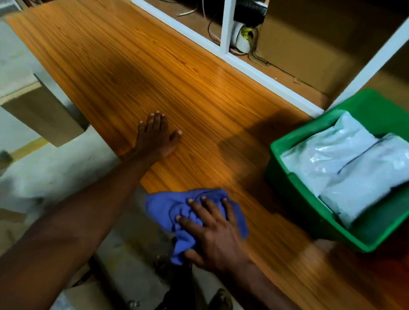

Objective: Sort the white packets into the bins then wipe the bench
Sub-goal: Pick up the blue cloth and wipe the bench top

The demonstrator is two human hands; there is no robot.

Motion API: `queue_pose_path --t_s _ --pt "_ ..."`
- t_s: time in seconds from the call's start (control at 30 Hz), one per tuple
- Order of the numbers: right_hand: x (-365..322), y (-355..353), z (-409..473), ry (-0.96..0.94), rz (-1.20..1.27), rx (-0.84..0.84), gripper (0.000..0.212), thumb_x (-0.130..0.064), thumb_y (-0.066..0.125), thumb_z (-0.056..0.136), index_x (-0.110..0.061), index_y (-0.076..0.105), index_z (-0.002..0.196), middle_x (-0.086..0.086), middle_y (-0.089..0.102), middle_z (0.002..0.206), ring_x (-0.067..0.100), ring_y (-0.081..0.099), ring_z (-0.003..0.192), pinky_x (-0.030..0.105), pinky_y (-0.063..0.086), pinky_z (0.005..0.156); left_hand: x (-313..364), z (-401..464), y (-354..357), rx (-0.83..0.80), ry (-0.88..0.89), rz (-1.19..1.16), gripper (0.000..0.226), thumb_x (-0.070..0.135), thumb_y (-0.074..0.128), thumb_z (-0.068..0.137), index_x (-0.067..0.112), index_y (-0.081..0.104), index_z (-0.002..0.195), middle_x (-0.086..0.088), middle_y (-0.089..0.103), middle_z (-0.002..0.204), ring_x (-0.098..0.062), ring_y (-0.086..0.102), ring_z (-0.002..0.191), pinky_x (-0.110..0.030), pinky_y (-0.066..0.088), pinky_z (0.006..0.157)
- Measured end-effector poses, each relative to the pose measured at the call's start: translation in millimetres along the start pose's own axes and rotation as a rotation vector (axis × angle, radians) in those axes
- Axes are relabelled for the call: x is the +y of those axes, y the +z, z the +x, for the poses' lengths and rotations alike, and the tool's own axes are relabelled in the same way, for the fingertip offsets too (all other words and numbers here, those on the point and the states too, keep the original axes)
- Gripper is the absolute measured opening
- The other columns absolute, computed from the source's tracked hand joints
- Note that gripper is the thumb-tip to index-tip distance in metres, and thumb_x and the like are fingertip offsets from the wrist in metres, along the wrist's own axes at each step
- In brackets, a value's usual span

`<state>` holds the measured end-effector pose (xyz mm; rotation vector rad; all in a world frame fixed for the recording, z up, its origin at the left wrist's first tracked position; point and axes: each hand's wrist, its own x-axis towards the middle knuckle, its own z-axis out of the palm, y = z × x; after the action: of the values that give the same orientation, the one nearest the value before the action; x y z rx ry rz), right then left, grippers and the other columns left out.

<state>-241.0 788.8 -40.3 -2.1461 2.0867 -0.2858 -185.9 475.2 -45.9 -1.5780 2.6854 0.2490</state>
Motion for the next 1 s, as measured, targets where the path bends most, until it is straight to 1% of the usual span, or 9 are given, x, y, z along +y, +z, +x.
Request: queue_pose_path --t_s 0.1,0.17,0.23,0.33,0.4,0.57,0.7,0.83,1.0 --pt "45 -13 -25 0.139 0.033 0.0 0.069 -0.064 0.055 0.072 -0.044 0.052 0.138 0.0 0.043 0.156 0.032 0.041 0.141 0.061 0.023 0.113 8 -16 5 -0.01 -0.009 0.009 0.082 0.061 0.028 0.098 0.007 0.007 0.156 -0.012 0.003 0.165 -0.026 0.001 0.152 -0.051 0.001 0.121" --pt "74 -20 -31 0.227 0.061 0.033 0.066 -0.062 0.052 0.075 -0.039 0.056 0.137 0.006 0.047 0.153 0.036 0.044 0.138 0.055 0.033 0.111 11 -25 8 -0.021 -0.021 0.007 0.081 0.06 0.026 0.098 0.007 0.006 0.156 -0.012 0.003 0.165 -0.026 0.001 0.152 -0.051 0.001 0.121" --pt "86 -22 -29 0.289 0.129 0.035 0.067 -0.059 0.051 0.077 -0.034 0.056 0.139 0.01 0.046 0.153 0.039 0.041 0.14 0.056 0.041 0.107 13 -31 11 -0.014 -0.028 0.001 0.08 0.06 0.026 0.099 0.008 0.007 0.156 -0.012 0.004 0.165 -0.026 0.001 0.152 -0.051 0.001 0.121" --pt "75 -23 -21 0.372 0.08 0.051 0.066 -0.061 0.055 0.075 -0.038 0.056 0.137 0.006 0.047 0.152 0.034 0.041 0.14 0.056 0.038 0.109 10 -28 18 0.046 -0.017 -0.007 0.078 0.058 0.028 0.099 0.007 0.011 0.156 -0.013 0.008 0.165 -0.027 0.005 0.152 -0.052 0.001 0.121" --pt "57 -22 -21 0.367 0.04 0.063 0.066 -0.064 0.055 0.073 -0.041 0.057 0.134 0.003 0.048 0.151 0.032 0.042 0.139 0.057 0.031 0.111 7 -26 22 0.065 -0.007 -0.012 0.079 0.058 0.029 0.099 0.007 0.014 0.156 -0.014 0.011 0.164 -0.028 0.007 0.152 -0.052 0.001 0.121" --pt "-7 -4 -48 0.17 0.028 0.025 0.067 -0.068 0.055 0.074 -0.042 0.054 0.135 0.004 0.045 0.154 0.036 0.039 0.141 0.065 0.023 0.111 6 -25 19 0.053 -0.006 -0.006 0.08 0.061 0.024 0.097 0.008 0.011 0.156 -0.012 0.009 0.165 -0.027 0.005 0.152 -0.052 0.0 0.121" --pt "-8 -3 -87 0.161 -0.019 -0.005 0.068 -0.074 0.048 0.079 -0.045 0.049 0.14 0.002 0.042 0.156 0.035 0.041 0.141 0.063 0.024 0.111 4 -29 13 0.004 0.023 -0.004 0.083 0.065 0.017 0.096 0.009 0.003 0.157 -0.011 0.002 0.165 -0.027 -0.001 0.152 -0.051 -0.002 0.121" --pt "35 -15 -130 0.348 -0.016 0.033 0.068 -0.066 0.053 0.075 -0.04 0.056 0.138 0.006 0.049 0.151 0.037 0.046 0.136 0.066 0.03 0.108 4 -32 11 -0.018 0.039 0.007 0.086 0.067 0.014 0.095 0.009 0.003 0.157 -0.014 0.001 0.165 -0.029 -0.001 0.152 -0.052 -0.001 0.121" --pt "74 -31 -138 0.59 -0.068 0.081 0.068 -0.068 0.046 0.076 -0.036 0.058 0.135 0.006 0.052 0.148 0.033 0.045 0.133 0.061 0.032 0.105 26 -65 9 -0.002 0.128 0.029 0.086 0.069 0.011 0.093 0.01 0.007 0.156 -0.014 0.005 0.165 -0.031 0.003 0.152 -0.053 0.005 0.121"
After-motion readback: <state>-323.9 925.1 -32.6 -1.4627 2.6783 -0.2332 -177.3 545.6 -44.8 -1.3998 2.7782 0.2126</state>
